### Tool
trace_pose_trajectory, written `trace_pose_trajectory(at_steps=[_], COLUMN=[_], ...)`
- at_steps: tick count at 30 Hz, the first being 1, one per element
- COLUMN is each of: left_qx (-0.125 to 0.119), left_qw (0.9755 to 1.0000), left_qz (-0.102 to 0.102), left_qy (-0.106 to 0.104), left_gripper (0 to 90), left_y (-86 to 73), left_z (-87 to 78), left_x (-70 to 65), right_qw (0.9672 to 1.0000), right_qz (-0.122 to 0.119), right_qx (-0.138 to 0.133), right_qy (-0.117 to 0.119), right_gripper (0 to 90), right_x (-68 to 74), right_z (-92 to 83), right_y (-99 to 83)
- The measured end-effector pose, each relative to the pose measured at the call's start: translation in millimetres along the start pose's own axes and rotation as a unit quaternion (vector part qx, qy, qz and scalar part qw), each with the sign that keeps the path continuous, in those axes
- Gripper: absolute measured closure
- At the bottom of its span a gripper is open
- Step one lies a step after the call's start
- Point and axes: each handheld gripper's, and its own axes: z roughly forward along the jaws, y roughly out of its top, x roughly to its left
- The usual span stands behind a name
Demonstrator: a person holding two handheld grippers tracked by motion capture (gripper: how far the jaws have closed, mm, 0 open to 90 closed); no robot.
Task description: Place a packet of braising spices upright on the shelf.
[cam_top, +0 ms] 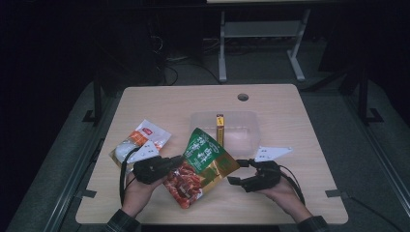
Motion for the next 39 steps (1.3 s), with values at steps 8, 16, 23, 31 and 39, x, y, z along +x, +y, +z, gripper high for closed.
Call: trace_pose_trajectory(at_steps=[8, 16, 23, 31, 39], left_qx=[-0.031, -0.042, -0.039, -0.009, 0.020], left_qw=[0.9995, 0.9990, 0.9989, 0.9998, 0.9997], left_qz=[-0.009, -0.013, -0.019, -0.006, -0.001], left_qy=[-0.002, -0.010, -0.014, -0.019, -0.016], left_gripper=[89.3, 89.2, 89.1, 88.2, 85.2], left_y=[1.2, 1.2, -1.8, -6.7, -12.5], left_z=[-8.7, -7.5, -3.8, 2.9, 7.3], left_x=[-4.2, -5.8, -6.4, -9.7, -7.6], right_qw=[0.9994, 0.9967, 0.9958, 0.9965, 0.9972], right_qz=[-0.005, 0.019, 0.026, 0.022, -0.003], right_qx=[-0.028, -0.056, -0.056, -0.035, -0.010], right_qy=[0.023, 0.056, 0.068, 0.072, 0.074], right_gripper=[36.6, 63.5, 85.4, 89.4, 89.8], right_x=[6.7, 3.9, 3.5, -4.1, -4.0], right_z=[28.1, 33.1, 31.3, 22.5, 16.1], right_y=[12.4, 17.2, 20.3, 24.9, 33.6])
